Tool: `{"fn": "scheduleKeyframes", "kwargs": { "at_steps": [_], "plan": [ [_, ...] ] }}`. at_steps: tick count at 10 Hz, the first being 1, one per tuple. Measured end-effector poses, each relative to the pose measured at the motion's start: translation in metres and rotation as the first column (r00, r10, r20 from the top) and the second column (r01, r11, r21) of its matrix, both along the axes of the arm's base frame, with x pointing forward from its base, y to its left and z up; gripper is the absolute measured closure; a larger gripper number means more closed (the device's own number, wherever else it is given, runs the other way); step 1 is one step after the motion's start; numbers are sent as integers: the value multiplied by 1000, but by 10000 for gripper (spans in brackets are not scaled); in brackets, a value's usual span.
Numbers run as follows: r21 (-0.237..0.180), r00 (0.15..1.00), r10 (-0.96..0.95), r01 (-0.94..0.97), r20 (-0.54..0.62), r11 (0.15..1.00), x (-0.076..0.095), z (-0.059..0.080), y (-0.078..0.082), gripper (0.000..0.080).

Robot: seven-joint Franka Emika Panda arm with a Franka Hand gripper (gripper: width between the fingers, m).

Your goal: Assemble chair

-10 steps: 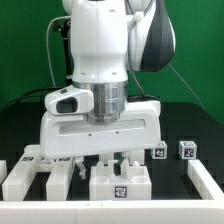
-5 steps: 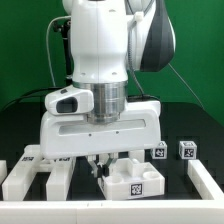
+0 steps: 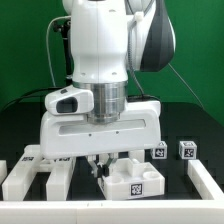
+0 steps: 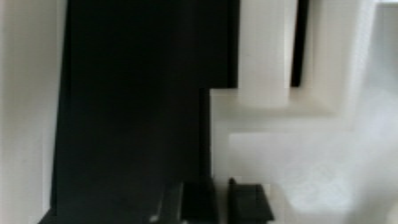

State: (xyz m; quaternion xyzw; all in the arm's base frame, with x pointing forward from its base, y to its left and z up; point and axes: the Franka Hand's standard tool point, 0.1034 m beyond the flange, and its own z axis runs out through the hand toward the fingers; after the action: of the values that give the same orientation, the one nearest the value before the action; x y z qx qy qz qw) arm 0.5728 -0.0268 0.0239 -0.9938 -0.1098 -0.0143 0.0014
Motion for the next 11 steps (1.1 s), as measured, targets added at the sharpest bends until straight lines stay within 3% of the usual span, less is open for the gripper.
{"fn": "scheduleKeyframes", "kwargs": {
  "at_steps": [2,4,7,11],
  "plan": [
    [5,999,-50,50,-2,999,4,0,11,771],
    [11,996,-91,91,20,996,26,0,35,771],
    [21,992,-117,116,46,993,49,1,55,771],
    [19,992,-125,125,15,992,49,1,62,771]
  ]
}}
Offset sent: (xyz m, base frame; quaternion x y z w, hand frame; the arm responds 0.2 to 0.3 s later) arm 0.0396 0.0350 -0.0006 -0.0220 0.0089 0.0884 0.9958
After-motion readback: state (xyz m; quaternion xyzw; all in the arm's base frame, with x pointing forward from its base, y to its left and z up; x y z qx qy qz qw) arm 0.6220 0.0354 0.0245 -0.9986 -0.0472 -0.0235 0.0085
